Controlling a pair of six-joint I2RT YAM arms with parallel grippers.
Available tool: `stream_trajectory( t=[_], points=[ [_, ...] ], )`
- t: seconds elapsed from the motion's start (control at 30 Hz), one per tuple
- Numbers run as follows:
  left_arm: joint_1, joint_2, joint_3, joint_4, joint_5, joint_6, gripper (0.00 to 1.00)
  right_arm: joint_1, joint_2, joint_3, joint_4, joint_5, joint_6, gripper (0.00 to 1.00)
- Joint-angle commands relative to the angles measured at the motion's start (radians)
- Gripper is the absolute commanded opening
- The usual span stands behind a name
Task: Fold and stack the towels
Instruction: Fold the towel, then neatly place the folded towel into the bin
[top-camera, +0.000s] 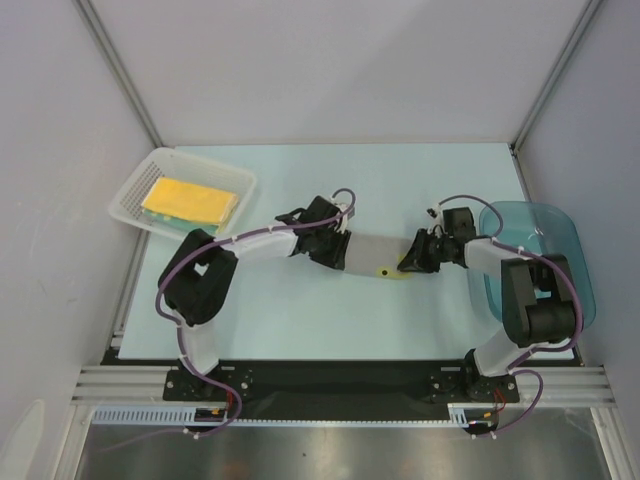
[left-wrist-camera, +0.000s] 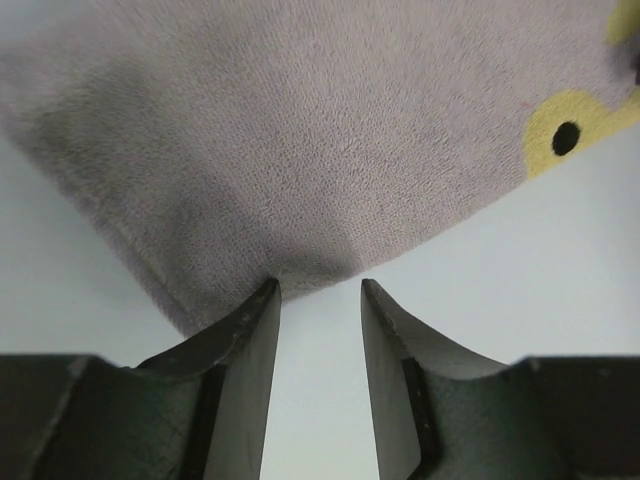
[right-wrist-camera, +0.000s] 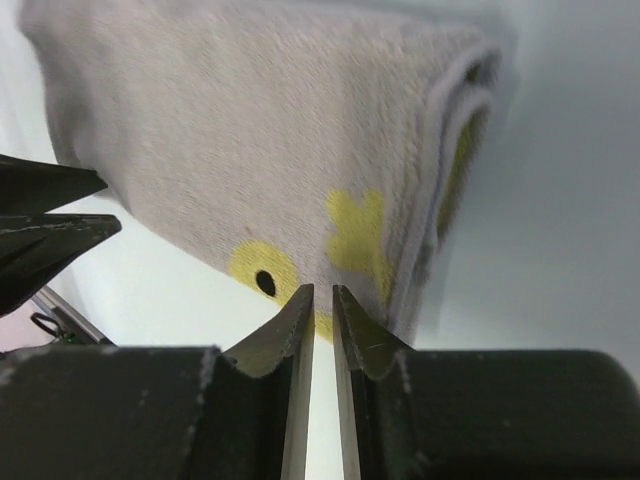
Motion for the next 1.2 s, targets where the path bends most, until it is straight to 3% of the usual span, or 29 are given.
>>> stream_trajectory(
  t=[0.0,0.2,0.5,0.67,0.83,1.0,1.17],
  points=[
    [0.033,-0.091,0.096,-0.041,-0.026,-0.009,0.45,-0.016,-0.029,0.070,0.018,-0.039,0.018,0.18],
    [0.131,-0.004,0.145,0.005,0.086,-0.005,0.45,-0.038,0.069,0.118,0.047,-0.066,0.011,0.18],
    [0.233,0.168,0.234,0.049,0.140,0.017,0.44,-0.065,0.121,0.032,0.107,-0.050,-0.040,0.20],
    [0.247,0.171,0.268,0.020,0.145,0.041,0.44,-0.075,0.097,0.047,0.073,-0.052,-0.054,0.21],
    [0.266,0.082,0.274,-0.029,0.112,0.067,0.50,-0.073,-0.009,0.066,0.037,-0.070,-0.026,0.24],
    [0.268,-0.024,0.162,-0.021,0.160,0.063,0.54,-0.073,-0.063,0.033,-0.002,-0.089,-0.028,0.25],
    [0.265,-0.102,-0.040,0.124,0.256,0.008,0.60,-0.075,-0.073,-0.060,0.047,-0.087,-0.014,0.25]
  ],
)
